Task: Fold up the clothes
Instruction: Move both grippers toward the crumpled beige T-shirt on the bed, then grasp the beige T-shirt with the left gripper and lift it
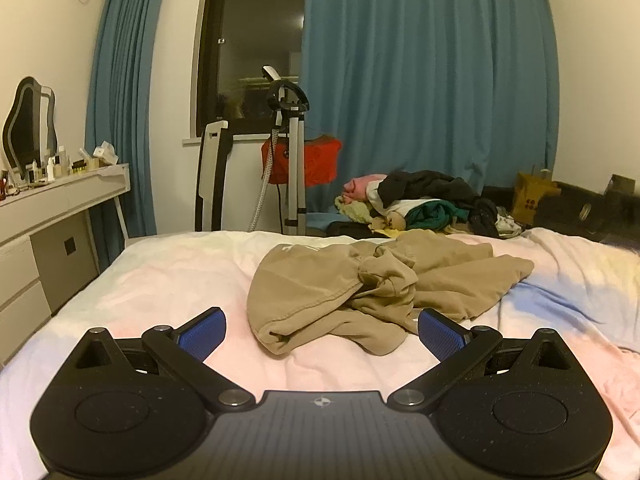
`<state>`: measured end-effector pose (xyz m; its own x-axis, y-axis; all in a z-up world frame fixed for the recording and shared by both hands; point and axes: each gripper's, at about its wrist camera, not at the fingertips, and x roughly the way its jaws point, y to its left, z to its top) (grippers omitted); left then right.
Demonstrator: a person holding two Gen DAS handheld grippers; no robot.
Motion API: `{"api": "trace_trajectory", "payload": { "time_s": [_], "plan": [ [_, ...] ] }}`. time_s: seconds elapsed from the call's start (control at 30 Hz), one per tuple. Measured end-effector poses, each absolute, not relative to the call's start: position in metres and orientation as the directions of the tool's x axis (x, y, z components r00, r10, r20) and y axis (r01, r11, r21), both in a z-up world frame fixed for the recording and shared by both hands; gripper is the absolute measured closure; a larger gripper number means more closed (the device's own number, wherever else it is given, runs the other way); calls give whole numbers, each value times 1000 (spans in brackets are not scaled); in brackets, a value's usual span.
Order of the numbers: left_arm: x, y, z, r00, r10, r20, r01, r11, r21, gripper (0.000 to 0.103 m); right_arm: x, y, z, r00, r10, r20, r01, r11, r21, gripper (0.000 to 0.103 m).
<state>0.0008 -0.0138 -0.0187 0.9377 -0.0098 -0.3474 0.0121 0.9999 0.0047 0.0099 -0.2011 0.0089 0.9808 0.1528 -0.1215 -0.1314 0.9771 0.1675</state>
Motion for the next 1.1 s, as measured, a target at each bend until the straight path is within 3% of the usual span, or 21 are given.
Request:
{"api": "trace_trajectory", "payload": {
  "time_s": [0.17,0.33,0.53,0.63,0.73,0.97,1.1],
  "plan": [
    [14,-18,-23,936,11,-351,14,997,70,0,-6,-211,29,992,125,-35,-117,979,169,0],
    [46,-26,-28,918,5,-396,46,992,118,0,-1,-232,36,991,131,-39,-118,963,244,0],
    [110,-35,-55,854,10,-521,87,983,161,1,9,-251,20,989,113,-93,-71,928,366,0],
    [148,-37,-82,792,49,-609,79,980,181,8,17,-252,9,988,91,-122,-39,925,378,0],
    [175,-40,-101,801,93,-592,53,973,225,10,27,-252,-1,986,80,-149,-19,927,374,1],
    [201,-50,-128,889,124,-441,43,935,351,18,71,-244,-30,970,95,-223,-15,941,337,1],
    [208,-46,-126,898,85,-432,58,950,307,37,96,-232,-53,948,131,-291,-31,945,325,1]
  ]
}}
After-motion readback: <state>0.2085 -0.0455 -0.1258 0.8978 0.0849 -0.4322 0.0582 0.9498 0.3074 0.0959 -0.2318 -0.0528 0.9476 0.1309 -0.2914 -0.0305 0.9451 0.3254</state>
